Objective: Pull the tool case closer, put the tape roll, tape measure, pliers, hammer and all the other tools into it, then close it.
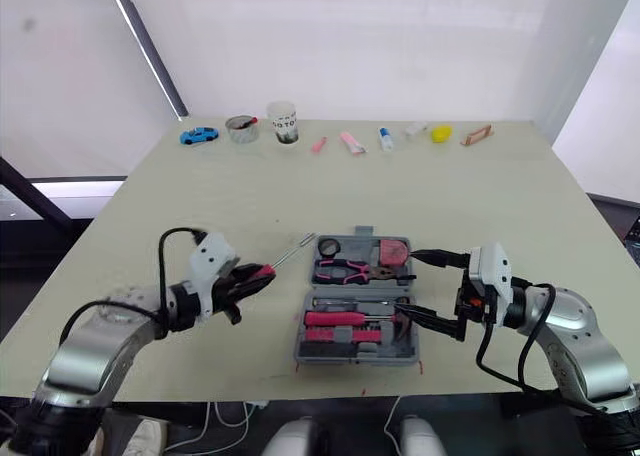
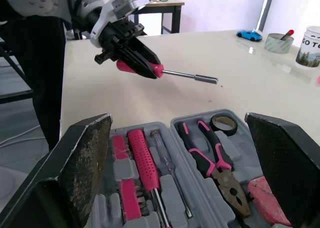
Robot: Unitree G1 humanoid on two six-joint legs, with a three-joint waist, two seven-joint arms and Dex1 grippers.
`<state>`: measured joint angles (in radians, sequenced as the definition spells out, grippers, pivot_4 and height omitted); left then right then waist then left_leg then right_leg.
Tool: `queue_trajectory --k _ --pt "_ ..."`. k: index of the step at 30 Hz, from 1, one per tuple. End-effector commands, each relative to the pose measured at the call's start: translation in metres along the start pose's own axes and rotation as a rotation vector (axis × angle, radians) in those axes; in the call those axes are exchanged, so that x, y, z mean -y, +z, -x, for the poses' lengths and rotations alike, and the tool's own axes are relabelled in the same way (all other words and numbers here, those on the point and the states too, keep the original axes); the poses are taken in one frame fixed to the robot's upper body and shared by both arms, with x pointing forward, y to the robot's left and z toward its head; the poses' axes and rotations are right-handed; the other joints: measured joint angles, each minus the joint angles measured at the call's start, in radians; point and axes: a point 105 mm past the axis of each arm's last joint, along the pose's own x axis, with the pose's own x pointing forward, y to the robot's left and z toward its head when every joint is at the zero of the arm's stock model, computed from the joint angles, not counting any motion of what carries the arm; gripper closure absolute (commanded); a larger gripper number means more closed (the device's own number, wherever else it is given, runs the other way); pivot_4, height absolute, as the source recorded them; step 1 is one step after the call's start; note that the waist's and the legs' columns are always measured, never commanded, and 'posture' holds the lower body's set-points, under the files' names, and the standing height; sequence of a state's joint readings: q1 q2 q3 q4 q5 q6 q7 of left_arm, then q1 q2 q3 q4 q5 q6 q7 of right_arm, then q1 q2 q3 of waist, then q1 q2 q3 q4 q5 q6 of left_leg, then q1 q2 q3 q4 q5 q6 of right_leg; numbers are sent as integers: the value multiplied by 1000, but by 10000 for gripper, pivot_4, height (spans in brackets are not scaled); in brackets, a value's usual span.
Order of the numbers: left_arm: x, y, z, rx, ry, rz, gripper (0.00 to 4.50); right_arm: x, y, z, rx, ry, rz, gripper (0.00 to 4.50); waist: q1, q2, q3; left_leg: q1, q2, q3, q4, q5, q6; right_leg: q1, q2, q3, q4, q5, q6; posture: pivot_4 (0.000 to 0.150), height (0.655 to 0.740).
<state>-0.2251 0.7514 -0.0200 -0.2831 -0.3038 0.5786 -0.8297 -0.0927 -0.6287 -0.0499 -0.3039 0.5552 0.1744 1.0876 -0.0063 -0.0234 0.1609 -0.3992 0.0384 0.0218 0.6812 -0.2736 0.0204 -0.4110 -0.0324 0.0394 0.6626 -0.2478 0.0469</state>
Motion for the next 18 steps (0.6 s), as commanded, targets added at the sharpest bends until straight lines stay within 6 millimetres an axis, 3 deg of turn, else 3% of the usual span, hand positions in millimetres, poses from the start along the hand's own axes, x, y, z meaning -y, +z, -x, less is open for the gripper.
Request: queue_trajectory --k 1,5,13,18 --pt "10 18 -14 49 -145 -102 38931 2 10 6 29 -26 39 0 0 0 0 0 0 0 0 0 0 0 0 0 0 0 0 1500 7400" --pt "26 38 -39 64 -344 -217 38931 3 8 15 22 -66 27 0 6 0 0 -1 -1 1 0 0 0 0 0 0 -1 1 2 1500 7400" --pt "52 41 -61 21 -566 -294 38931 1 1 31 -10 -124 27 0 -5 0 0 -1 0 2 0 0 0 0 3 1 0 1 2 1500 7400" --pt "86 41 -81 0 -675 -332 38931 -3 -8 51 -54 -192 18 0 2 0 0 -1 0 2 1 0 0 0 3 1 -1 1 2 1500 7400"
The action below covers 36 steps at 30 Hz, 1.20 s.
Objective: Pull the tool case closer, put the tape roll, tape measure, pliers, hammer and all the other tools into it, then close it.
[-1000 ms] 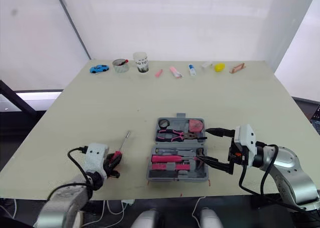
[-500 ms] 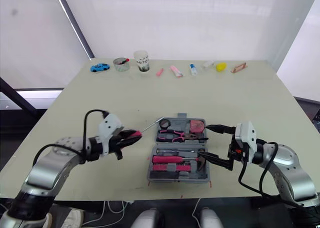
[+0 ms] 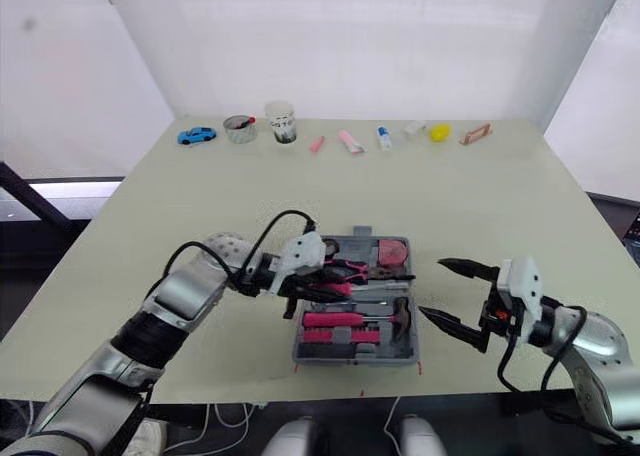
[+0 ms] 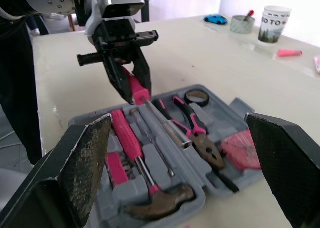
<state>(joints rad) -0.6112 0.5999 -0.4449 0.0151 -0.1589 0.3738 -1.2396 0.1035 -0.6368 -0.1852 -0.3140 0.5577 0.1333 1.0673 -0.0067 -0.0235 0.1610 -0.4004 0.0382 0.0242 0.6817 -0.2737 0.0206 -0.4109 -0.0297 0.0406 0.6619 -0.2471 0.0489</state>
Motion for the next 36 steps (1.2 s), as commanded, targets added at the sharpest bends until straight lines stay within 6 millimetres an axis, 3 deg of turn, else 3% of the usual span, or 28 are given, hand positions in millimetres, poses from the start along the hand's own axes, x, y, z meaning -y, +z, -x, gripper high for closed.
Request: queue_trajectory --k 1,12,20,27,36 --pt "8 17 -22 18 -41 -47 38931 4 11 12 9 -42 74 0 3 0 0 0 0 0 0 0 0 0 0 0 0 0 0 1500 7400" --pt "35 -8 -42 -79 -49 29 38931 -13 6 26 -54 61 41 0 -5 1 0 1 1 -2 2 0 0 0 2 2 2 0 0 1500 7400" --pt "39 -14 -30 -107 -9 69 38931 -7 1 35 -115 131 49 0 -4 1 0 1 1 -2 2 0 0 1 1 3 1 0 0 1500 7400" --pt "48 -17 -25 -124 -31 94 38931 3 2 30 -105 147 70 0 -4 1 0 1 1 -2 2 0 0 1 1 3 1 0 0 1500 7400" --pt "54 -29 -24 -226 -78 146 38931 -1 -2 27 -89 143 63 0 0 1 0 1 1 -2 2 0 0 1 1 2 1 0 0 1500 7400"
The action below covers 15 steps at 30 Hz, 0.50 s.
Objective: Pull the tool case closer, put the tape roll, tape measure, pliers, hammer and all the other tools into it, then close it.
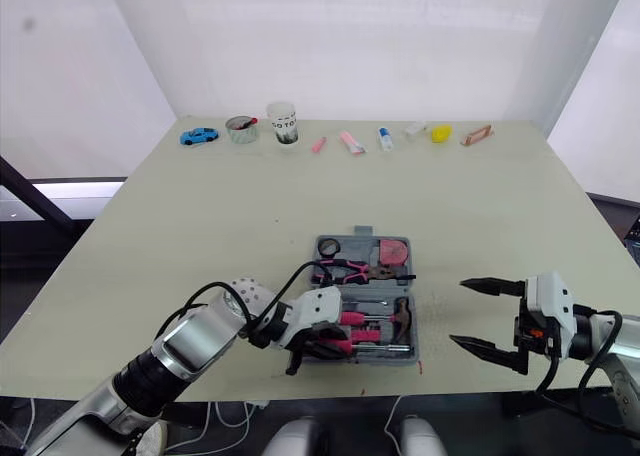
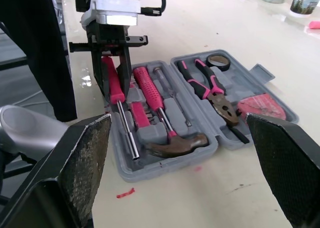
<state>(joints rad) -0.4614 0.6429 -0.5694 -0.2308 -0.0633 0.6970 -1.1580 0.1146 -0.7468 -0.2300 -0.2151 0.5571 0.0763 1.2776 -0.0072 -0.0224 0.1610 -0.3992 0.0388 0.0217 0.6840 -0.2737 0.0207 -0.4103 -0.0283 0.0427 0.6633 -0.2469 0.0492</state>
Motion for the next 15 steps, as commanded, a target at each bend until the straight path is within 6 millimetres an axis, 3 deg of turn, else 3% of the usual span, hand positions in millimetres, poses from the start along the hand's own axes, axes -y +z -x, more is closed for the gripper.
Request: queue_trajectory --k 1,15 --pt "5 6 -2 -27 -30 -36 38931 0 5 2 15 -6 31 0 0 0 0 0 0 0 0 0 0 0 0 0 0 0 0 1500 7400" --pt "-3 10 -16 -42 -5 -11 38931 -2 2 0 26 -28 35 0 2 1 -1 1 0 0 0 0 0 1 0 0 0 0 0 1500 7400"
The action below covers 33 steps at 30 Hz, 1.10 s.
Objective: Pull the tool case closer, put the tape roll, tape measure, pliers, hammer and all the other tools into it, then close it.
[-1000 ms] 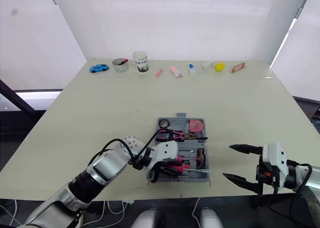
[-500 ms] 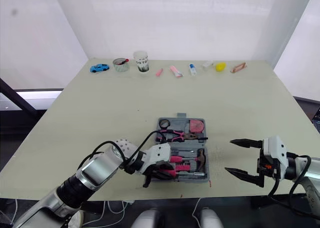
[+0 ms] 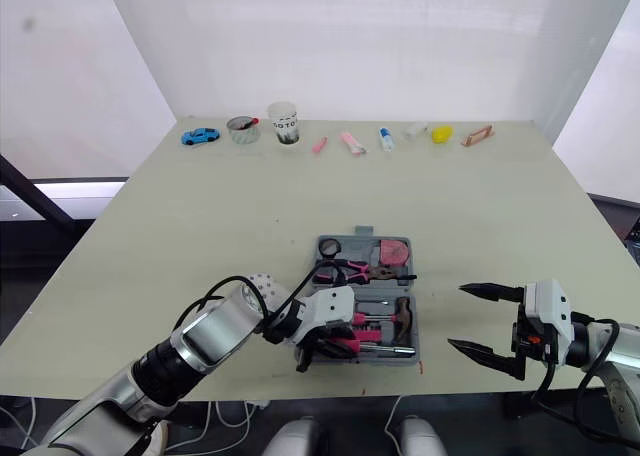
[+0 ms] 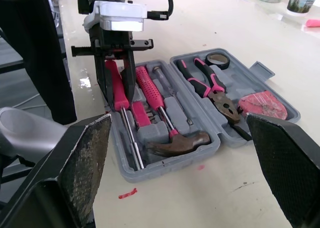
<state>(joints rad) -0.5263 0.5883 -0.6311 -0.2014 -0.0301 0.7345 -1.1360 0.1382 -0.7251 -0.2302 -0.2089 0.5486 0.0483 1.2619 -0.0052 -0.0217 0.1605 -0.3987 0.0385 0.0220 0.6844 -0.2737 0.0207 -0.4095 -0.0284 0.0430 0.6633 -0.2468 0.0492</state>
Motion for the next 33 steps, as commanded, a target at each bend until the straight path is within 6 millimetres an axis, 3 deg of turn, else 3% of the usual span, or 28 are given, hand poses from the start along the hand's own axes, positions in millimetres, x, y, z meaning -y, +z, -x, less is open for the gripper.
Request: queue_trajectory --k 1,7,8,10,12,17,22,27,28,29,33 --pt "4 -2 -4 -18 -18 19 38931 0 7 -1 18 -2 40 0 0 0 0 0 0 0 0 0 0 0 0 0 0 0 0 1500 7400" --pt "6 0 -3 -6 -26 42 38931 0 6 -3 23 -3 39 0 0 0 0 1 0 0 0 0 0 0 0 0 0 0 0 1500 7400" --pt "5 1 -3 -1 -22 46 28764 0 6 -3 24 -3 39 0 0 0 0 1 0 0 0 0 0 0 0 0 0 0 0 1500 7400" --pt "4 2 -2 6 -14 48 20368 -1 7 -4 31 -5 36 0 0 0 0 1 0 0 0 0 0 0 0 0 0 0 0 1500 7400" --pt "3 3 0 10 -10 47 16380 -2 8 -5 35 -6 35 0 0 0 0 1 0 0 0 0 0 0 0 0 0 0 0 1500 7400" --pt "4 14 16 51 -12 32 390 -3 12 -8 34 -15 39 0 -1 1 0 1 0 0 2 0 0 0 0 0 1 0 0 1500 7400" --pt "10 31 32 155 -66 -43 123 0 18 -11 38 -26 45 0 -5 1 0 1 0 -1 2 0 0 0 0 1 2 -1 -1 1500 7400" --pt "-1 43 41 300 -40 -83 123 3 22 -13 45 -30 44 0 -3 1 0 0 0 -1 1 0 0 0 0 0 0 0 0 1500 7400" --pt "-4 45 42 341 -29 -79 5113 4 22 -13 45 -31 44 0 -3 1 0 0 0 -1 1 0 0 0 0 0 0 0 0 1500 7400" --pt "-7 47 43 373 -17 -77 6768 4 22 -13 45 -31 45 0 -2 1 0 0 0 -1 1 0 0 0 0 0 0 0 0 1500 7400" --pt "-8 49 40 516 -29 -127 24506 5 23 -14 46 -32 47 0 -2 0 0 0 0 0 1 0 0 0 0 0 0 0 0 1500 7400"
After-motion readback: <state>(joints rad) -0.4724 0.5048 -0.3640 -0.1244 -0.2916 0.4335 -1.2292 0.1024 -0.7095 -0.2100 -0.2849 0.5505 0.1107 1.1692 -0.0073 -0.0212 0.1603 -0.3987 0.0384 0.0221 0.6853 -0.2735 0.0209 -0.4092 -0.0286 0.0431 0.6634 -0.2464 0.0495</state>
